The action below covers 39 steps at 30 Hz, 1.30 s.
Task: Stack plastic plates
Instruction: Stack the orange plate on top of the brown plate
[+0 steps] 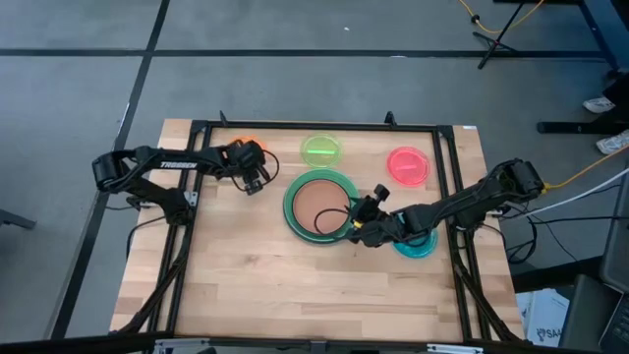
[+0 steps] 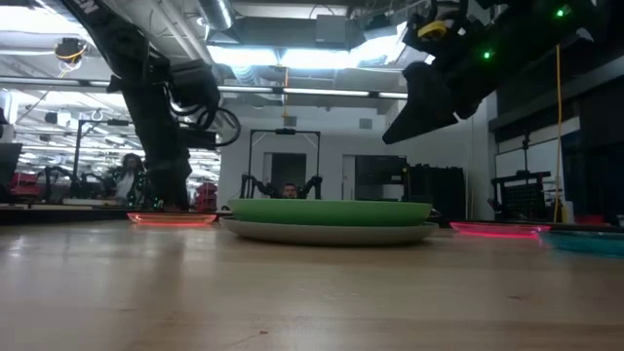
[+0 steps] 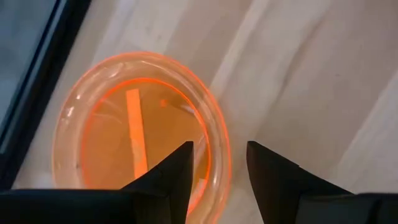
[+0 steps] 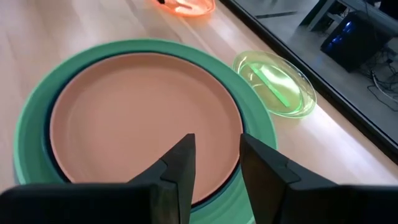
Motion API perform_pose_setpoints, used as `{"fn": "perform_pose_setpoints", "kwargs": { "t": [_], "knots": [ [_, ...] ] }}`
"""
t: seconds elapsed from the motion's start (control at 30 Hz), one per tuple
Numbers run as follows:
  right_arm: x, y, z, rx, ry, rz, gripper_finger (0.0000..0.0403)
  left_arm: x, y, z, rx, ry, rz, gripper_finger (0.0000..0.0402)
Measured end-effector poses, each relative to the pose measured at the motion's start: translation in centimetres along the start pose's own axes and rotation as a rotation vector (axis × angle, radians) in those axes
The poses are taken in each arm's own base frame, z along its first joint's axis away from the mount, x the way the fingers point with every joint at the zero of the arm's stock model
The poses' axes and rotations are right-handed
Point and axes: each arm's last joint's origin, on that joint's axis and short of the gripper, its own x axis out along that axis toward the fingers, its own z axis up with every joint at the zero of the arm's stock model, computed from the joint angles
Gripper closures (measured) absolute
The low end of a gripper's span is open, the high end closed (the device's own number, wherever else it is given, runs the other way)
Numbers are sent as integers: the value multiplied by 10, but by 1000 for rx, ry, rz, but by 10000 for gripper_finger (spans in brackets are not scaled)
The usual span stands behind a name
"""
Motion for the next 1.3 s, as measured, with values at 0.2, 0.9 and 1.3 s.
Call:
{"fn": "perform_pose_setpoints", "kwargs": {
  "t": [0.2, 0.9, 1.3],
  "knots": [
    [2, 1, -1, -22, 1, 0, 286, 4, 6, -1, -16, 2, -85, 259],
    [2, 1, -1, -46, 1, 0, 286, 29, 5, -3, -19, 75, -82, 315],
    [2, 2, -1, -44, 9, 18, 286, 26, 2, 2, 24, 56, -59, 399]
  ]
}}
